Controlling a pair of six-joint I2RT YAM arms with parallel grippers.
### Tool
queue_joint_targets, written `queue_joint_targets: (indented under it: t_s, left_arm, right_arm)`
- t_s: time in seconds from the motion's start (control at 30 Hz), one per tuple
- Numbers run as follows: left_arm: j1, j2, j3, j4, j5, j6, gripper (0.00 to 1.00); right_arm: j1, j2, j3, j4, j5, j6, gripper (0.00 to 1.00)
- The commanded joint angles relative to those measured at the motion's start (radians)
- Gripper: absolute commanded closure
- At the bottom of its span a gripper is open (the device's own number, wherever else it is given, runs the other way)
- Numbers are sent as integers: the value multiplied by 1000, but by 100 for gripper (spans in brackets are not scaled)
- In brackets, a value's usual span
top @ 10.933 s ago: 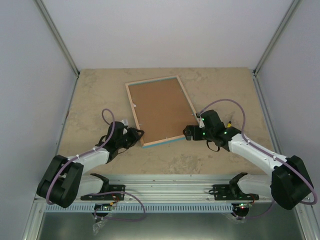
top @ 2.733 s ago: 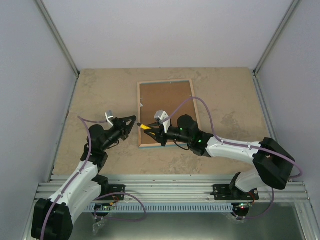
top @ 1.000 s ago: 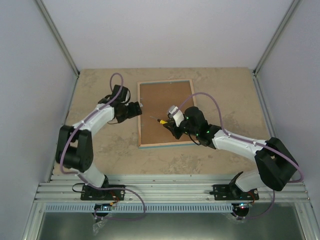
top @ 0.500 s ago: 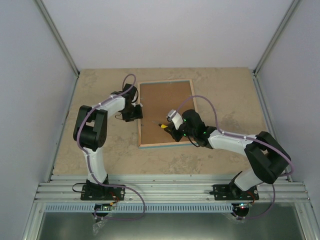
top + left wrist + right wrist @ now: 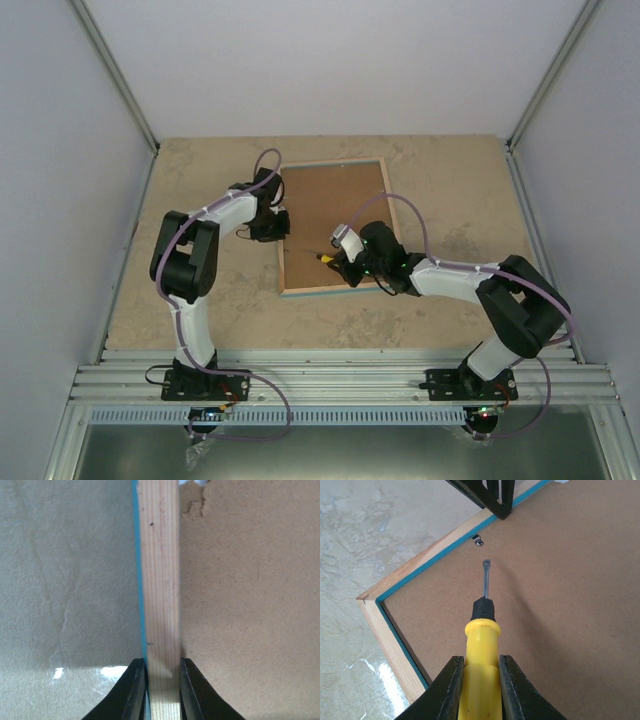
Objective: Take the photo out of the frame
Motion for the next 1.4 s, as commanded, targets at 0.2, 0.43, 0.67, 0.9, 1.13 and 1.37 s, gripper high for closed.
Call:
queue_joint_targets:
  t_s: [0.2, 0.43, 0.67, 0.9, 1.13, 1.37]
  left_arm:
    - [-107, -36, -35, -29, 3, 19, 93]
    - [-113, -37, -38, -18, 35, 10, 93]
    - [-118, -30, -34, -18, 32, 7, 94]
    - [-124, -21, -31, -22, 25, 5, 95]
    - [-124, -21, -30, -22, 26, 5, 97]
    - [-124, -27, -25, -26, 22, 9, 97]
  right_arm:
    - [21, 13, 28, 31, 12, 1, 99]
    - [30, 54, 54, 17, 19, 8, 100]
    - [33, 90, 72, 10, 30, 11, 99]
    - [33, 121, 95, 6, 42, 13, 99]
    - [35, 137, 111, -26, 20, 2, 100]
    - [50, 152, 139, -87, 1, -17, 100]
